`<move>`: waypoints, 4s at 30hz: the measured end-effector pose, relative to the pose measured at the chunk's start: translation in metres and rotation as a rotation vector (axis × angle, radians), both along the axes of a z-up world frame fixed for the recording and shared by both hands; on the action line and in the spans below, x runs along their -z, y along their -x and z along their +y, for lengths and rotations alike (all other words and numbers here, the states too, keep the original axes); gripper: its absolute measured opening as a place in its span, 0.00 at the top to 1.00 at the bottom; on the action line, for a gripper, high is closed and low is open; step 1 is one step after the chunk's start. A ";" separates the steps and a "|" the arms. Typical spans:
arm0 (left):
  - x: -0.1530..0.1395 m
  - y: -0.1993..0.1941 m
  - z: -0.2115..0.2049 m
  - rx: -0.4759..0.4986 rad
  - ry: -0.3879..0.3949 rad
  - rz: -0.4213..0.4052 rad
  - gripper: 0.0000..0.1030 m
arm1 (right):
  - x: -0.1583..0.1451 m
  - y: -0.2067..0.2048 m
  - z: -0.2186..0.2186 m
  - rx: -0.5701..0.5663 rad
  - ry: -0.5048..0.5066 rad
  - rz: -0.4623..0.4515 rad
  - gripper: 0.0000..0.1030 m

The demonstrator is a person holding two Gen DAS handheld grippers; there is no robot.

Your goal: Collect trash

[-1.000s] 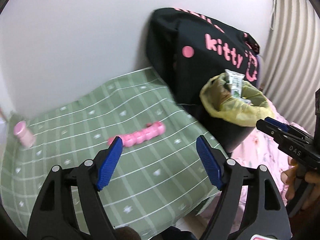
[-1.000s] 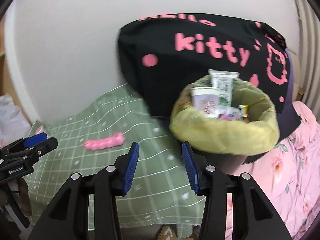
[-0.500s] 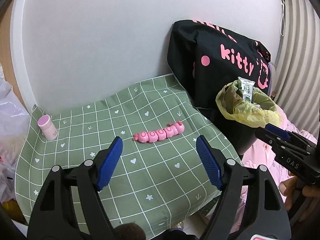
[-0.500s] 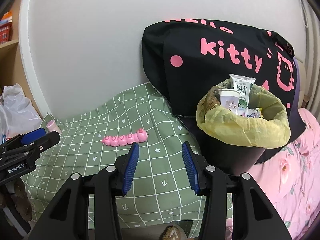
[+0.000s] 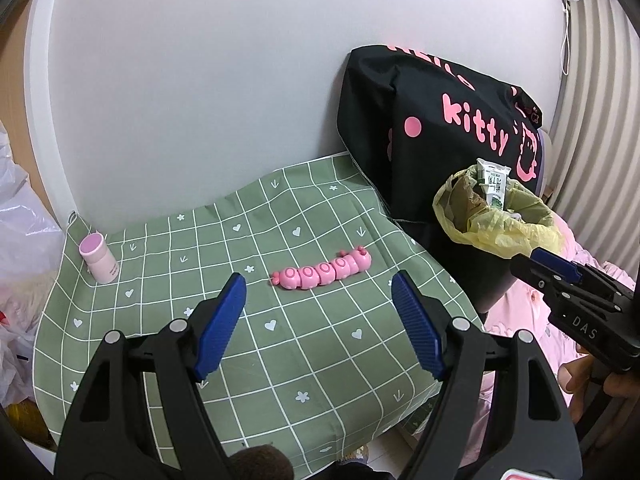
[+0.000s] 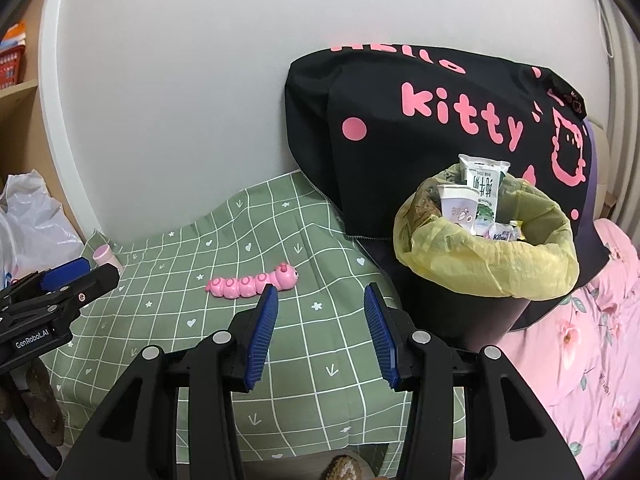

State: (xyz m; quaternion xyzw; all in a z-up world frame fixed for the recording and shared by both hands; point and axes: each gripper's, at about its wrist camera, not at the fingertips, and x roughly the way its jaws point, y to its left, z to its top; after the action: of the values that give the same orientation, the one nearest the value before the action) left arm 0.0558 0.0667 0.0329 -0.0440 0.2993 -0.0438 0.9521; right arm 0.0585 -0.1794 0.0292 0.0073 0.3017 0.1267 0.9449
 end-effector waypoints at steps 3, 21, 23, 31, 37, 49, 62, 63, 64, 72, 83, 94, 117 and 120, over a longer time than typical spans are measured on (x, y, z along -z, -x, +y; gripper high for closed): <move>0.000 0.000 0.000 0.000 0.002 0.000 0.31 | 0.000 0.001 -0.002 0.005 -0.004 0.001 0.59; -0.006 0.002 -0.007 0.034 -0.003 -0.017 0.31 | -0.003 0.005 -0.009 0.021 0.000 -0.003 0.59; -0.006 0.002 -0.007 0.037 -0.005 -0.020 0.31 | -0.003 0.005 -0.009 0.023 0.000 -0.004 0.59; -0.007 0.003 -0.011 0.049 -0.013 -0.026 0.31 | -0.004 0.007 -0.011 0.037 0.005 -0.002 0.59; -0.007 0.003 -0.012 0.053 -0.013 -0.026 0.31 | -0.006 0.009 -0.013 0.044 0.012 -0.012 0.59; -0.007 0.003 -0.014 0.066 -0.017 -0.033 0.31 | -0.005 0.011 -0.015 0.052 0.010 -0.011 0.59; -0.007 0.002 -0.011 0.071 -0.005 -0.028 0.32 | -0.005 0.010 -0.016 0.050 0.009 -0.012 0.59; -0.007 0.002 -0.011 0.069 -0.006 -0.030 0.32 | -0.005 0.010 -0.017 0.049 0.010 -0.011 0.59; -0.008 0.002 -0.012 0.069 -0.007 -0.031 0.32 | -0.005 0.010 -0.017 0.049 0.011 -0.012 0.59; -0.007 0.003 -0.013 0.074 -0.021 -0.041 0.34 | -0.005 0.012 -0.016 0.055 0.011 -0.014 0.59; 0.025 -0.025 0.027 -0.022 0.084 0.101 0.35 | 0.010 -0.018 0.008 -0.013 0.011 0.025 0.50; 0.125 -0.068 0.209 -0.736 0.153 0.285 0.23 | 0.117 -0.118 0.224 -0.748 0.181 0.265 0.50; 0.163 -0.120 0.217 -0.872 0.027 0.365 0.13 | 0.152 -0.155 0.319 -1.000 0.276 0.172 0.44; 0.163 -0.119 0.217 -0.872 0.027 0.366 0.13 | 0.152 -0.159 0.318 -1.004 0.256 0.192 0.43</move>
State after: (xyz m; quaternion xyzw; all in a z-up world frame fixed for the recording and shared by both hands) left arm 0.1749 0.2838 -0.1303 -0.1852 0.4149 0.3646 0.8128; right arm 0.2179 0.1390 -0.1233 -0.2419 0.3662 0.5247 0.7295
